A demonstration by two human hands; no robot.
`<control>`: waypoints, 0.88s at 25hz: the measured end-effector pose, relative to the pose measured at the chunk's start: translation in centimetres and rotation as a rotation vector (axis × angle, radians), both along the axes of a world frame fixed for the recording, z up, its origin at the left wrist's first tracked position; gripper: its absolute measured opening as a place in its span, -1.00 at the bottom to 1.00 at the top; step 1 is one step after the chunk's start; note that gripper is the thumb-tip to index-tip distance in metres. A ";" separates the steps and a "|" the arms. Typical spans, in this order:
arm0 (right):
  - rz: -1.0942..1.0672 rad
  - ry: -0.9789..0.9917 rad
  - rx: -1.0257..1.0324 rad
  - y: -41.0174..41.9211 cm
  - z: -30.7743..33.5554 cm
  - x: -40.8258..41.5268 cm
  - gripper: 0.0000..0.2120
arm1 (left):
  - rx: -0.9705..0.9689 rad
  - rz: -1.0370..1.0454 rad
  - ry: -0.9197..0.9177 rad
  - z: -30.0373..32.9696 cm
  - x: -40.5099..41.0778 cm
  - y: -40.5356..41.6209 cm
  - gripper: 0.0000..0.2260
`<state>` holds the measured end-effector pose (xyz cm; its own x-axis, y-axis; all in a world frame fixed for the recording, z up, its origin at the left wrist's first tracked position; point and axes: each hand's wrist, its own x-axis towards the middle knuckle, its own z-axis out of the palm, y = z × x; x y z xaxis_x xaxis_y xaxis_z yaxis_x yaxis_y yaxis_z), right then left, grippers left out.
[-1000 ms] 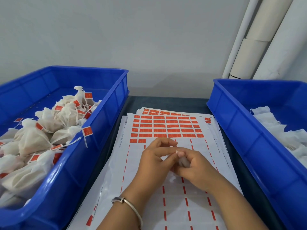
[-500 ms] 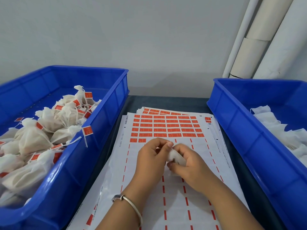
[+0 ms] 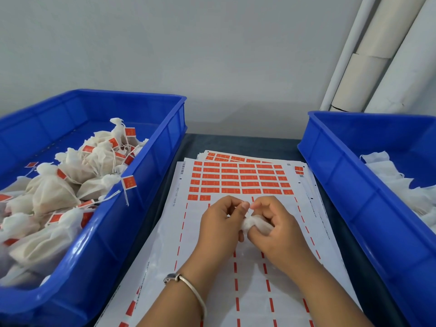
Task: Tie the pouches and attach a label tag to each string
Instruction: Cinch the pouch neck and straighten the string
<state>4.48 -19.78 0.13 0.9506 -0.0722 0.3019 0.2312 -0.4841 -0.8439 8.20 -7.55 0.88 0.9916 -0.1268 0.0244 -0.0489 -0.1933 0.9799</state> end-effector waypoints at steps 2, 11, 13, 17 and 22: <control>-0.036 -0.068 -0.015 0.1 0.0 -0.1 -0.62 | -0.049 0.010 0.079 0.1 0.1 0.0 -0.82; -0.130 -0.170 -0.183 -0.5 0.1 0.3 -0.76 | -0.251 -0.008 0.332 0.5 0.2 0.0 -0.84; -0.143 -0.132 -0.175 -0.6 0.1 0.5 -0.79 | -0.337 0.025 0.369 0.7 0.2 0.0 -0.87; -0.163 -0.087 -0.159 -0.9 0.0 0.7 -0.92 | -0.539 -0.027 0.358 1.0 0.1 0.6 -0.85; -0.104 0.081 -0.034 -0.9 0.5 0.5 -0.86 | -0.592 -0.087 0.305 0.9 0.1 1.0 -0.68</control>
